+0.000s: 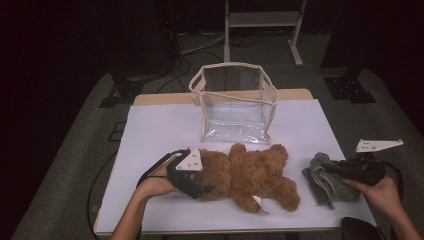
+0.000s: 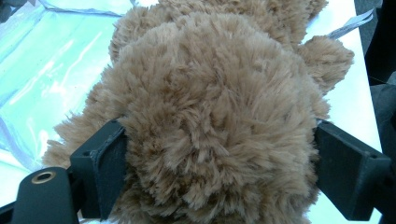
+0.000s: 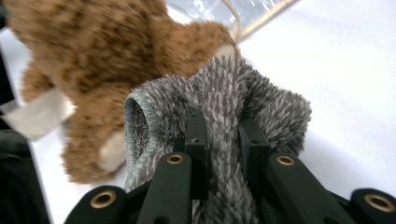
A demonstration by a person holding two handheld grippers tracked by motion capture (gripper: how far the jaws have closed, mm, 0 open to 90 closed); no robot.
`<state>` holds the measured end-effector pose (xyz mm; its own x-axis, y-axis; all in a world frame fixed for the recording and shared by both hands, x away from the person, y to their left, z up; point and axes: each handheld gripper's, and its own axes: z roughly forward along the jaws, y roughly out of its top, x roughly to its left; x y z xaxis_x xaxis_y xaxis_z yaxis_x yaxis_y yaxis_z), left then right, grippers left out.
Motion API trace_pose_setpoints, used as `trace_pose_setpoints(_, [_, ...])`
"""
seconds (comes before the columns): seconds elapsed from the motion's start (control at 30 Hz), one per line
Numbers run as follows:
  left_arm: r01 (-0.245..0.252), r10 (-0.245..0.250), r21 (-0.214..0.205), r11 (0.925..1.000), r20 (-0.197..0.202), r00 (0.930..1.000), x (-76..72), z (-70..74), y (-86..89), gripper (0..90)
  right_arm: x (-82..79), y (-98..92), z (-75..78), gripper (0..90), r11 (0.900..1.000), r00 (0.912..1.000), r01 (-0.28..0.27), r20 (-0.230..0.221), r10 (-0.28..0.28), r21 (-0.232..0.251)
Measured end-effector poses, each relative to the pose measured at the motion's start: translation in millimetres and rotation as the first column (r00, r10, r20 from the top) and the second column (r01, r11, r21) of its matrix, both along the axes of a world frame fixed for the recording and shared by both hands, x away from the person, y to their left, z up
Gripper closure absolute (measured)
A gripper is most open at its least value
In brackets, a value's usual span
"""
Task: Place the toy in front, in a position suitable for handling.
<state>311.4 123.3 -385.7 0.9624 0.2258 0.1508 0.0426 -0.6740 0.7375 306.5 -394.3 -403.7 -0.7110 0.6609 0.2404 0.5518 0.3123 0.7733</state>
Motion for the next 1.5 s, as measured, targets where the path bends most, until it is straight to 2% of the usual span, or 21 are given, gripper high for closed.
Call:
trace_pose_setpoints(0.03, [-0.002, 0.002, -0.002, 1.0000, -0.001, 1.0000, -0.1, -0.2, 0.3, 13.7, 4.0, 1.2, -9.0, 75.5, 0.9998, 0.9998, 0.008, -0.017, -0.009, -0.018])
trace_pose_setpoints(0.07, [-0.001, 0.001, -0.004, 1.0000, -0.002, 1.0000, 0.0, -0.3, 0.7, 13.7, 4.0, 1.2, -9.0, 75.5, 0.9998, 0.9998, 0.008, -0.017, -0.009, -0.018])
trace_pose_setpoints(0.17, [-0.001, 0.001, -0.011, 0.9999, -0.004, 1.0000, 0.2, -0.6, 1.7, 13.7, 8.9, 3.6, -22.8, 72.5, 0.9993, 0.9985, 0.015, -0.052, -0.017, -0.034])
trace_pose_setpoints(0.27, [0.000, 0.000, -0.013, 0.9999, -0.005, 1.0000, 0.4, -0.2, 2.4, 13.4, 10.3, 5.9, -26.6, 66.7, 0.9994, 0.9983, 0.013, -0.057, -0.015, -0.032])
trace_pose_setpoints(0.5, [0.000, 0.000, -0.012, 0.9999, -0.008, 1.0000, 0.9, 1.6, 2.9, 11.4, 9.2, 10.1, -5.7, 53.3, 0.9999, 1.0000, -0.001, -0.007, 0.000, -0.016])
trace_pose_setpoints(0.63, [0.004, -0.004, -0.016, 0.9999, -0.006, 1.0000, 1.5, 4.1, 4.7, 11.0, 9.1, 20.1, 8.1, 47.0, 0.9992, 0.9990, -0.039, 0.023, 0.039, -0.011])
trace_pose_setpoints(0.73, [0.003, -0.003, -0.035, 0.9994, -0.006, 1.0000, 0.7, 6.2, 6.7, 10.7, 10.1, 30.7, 15.0, 41.8, 0.9971, 0.9963, -0.076, 0.039, 0.076, 0.005])
trace_pose_setpoints(0.87, [-0.002, 0.002, -0.052, 0.9986, 0.001, 1.0000, -0.8, 7.7, 10.7, 9.7, 11.7, 52.1, 21.9, 34.2, 0.9898, 0.9882, -0.141, 0.063, 0.140, 0.020])
trace_pose_setpoints(1.03, [-0.017, 0.017, -0.046, 0.9988, -0.004, 0.9998, -1.7, 3.5, 17.3, 7.8, 11.5, 81.2, 26.2, 26.3, 0.9729, 0.9702, -0.229, 0.086, 0.226, 0.028])
trace_pose_setpoints(1.23, [-0.044, 0.043, -0.047, 0.9979, -0.017, 0.9989, -1.3, -5.0, 20.4, 6.5, 17.5, 110.9, 17.9, 22.7, 0.9561, 0.9543, -0.292, 0.072, 0.290, 0.020])
trace_pose_setpoints(1.27, [-0.047, 0.046, -0.040, 0.9981, -0.017, 0.9988, -0.8, -6.6, 21.2, 4.7, 18.2, 115.4, 16.1, 22.6, 0.9515, 0.9500, -0.306, 0.071, 0.304, 0.025])
trace_pose_setpoints(1.4, [-0.060, 0.058, -0.059, 0.9964, -0.043, 0.9974, 1.5, -13.3, 22.3, 3.4, 19.6, 131.8, 10.7, 21.7, 0.9361, 0.9348, -0.351, 0.072, 0.348, 0.029])
trace_pose_setpoints(1.5, [-0.063, 0.061, -0.060, 0.9962, -0.048, 0.9970, 3.9, -16.9, 19.5, 3.1, 21.6, 144.1, 5.8, 18.3, 0.9328, 0.9304, -0.360, 0.073, 0.359, 0.002])
